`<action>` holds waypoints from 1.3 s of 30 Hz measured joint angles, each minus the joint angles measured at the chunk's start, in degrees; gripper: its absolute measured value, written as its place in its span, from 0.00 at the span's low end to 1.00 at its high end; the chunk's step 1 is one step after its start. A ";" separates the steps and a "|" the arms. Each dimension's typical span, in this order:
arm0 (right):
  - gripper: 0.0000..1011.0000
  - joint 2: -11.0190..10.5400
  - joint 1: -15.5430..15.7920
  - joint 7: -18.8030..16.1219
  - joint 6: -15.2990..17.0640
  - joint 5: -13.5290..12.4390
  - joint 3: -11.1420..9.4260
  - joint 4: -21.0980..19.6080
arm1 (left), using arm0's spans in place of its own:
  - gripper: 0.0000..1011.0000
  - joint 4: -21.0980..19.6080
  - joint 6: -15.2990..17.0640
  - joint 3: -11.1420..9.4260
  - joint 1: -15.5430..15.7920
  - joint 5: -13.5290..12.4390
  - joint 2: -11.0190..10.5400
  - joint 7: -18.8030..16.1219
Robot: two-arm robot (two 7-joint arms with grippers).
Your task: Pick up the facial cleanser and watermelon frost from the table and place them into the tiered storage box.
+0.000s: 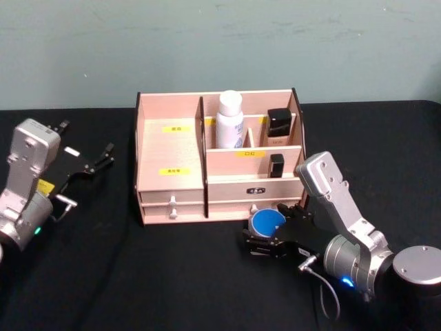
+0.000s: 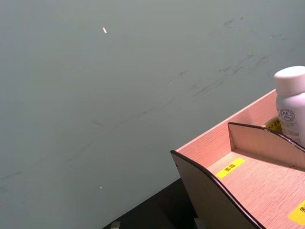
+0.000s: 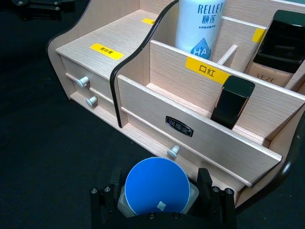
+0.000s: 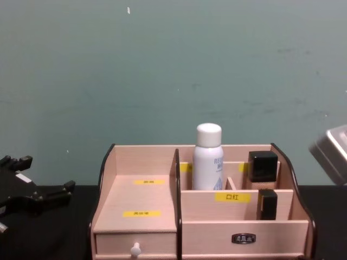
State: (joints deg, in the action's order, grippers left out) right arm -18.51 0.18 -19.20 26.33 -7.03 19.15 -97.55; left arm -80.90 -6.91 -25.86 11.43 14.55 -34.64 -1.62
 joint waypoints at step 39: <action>0.97 -1.09 -0.06 0.34 0.48 -0.73 0.07 -0.76 | 0.99 0.00 0.00 0.00 0.00 0.00 0.00 0.00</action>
State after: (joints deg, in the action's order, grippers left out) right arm -19.59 0.12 -18.86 26.81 -7.76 19.21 -98.31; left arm -80.90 -6.91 -25.87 11.43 14.55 -34.65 -1.62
